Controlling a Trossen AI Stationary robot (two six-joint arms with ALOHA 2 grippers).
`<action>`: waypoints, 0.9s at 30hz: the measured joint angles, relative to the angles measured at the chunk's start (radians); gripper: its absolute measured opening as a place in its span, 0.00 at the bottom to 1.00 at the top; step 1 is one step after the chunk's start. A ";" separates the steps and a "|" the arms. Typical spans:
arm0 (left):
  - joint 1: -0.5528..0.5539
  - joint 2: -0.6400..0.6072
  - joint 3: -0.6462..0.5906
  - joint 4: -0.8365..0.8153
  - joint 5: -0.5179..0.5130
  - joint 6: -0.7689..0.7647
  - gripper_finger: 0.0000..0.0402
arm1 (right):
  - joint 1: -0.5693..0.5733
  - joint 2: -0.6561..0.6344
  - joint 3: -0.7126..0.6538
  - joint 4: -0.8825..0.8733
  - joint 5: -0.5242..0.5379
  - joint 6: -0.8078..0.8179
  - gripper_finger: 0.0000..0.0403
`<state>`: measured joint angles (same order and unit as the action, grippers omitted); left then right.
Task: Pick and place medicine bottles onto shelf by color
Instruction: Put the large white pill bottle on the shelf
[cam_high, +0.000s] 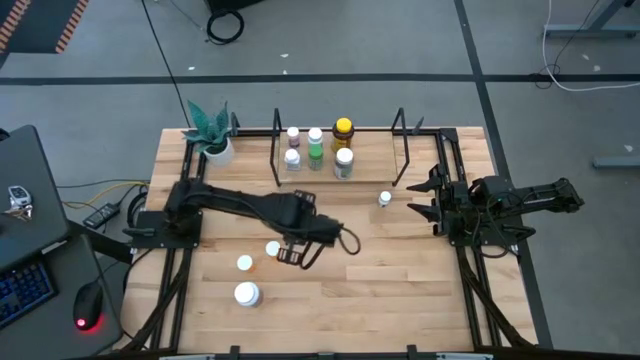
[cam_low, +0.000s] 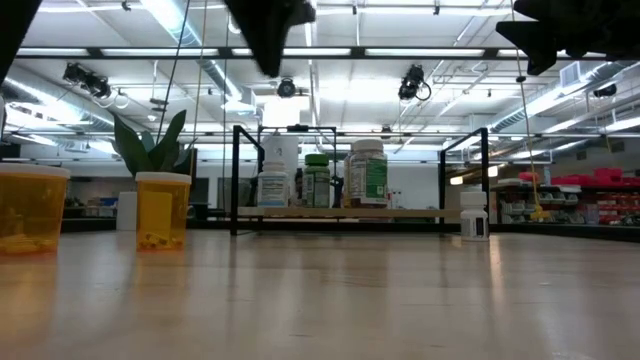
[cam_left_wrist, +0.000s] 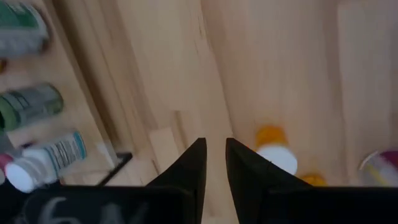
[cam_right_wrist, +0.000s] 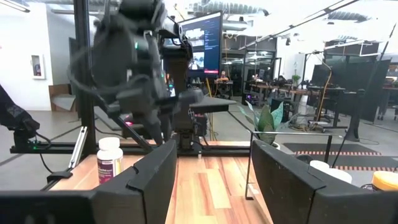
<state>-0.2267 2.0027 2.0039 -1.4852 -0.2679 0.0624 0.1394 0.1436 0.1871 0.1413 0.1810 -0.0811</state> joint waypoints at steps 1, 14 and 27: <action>-0.006 -0.024 -0.055 0.014 -0.004 -0.003 0.16 | 0.000 0.000 0.000 0.001 0.000 0.000 0.54; -0.019 -0.444 -0.641 0.310 0.077 -0.317 0.18 | 0.000 0.000 0.000 0.000 0.000 0.000 0.54; -0.262 -0.619 -0.770 0.283 0.109 -0.784 0.42 | 0.000 0.000 0.000 0.000 0.000 0.000 0.54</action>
<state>-0.4886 1.3833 1.2339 -1.2024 -0.1591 -0.7219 0.1394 0.1436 0.1871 0.1412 0.1810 -0.0811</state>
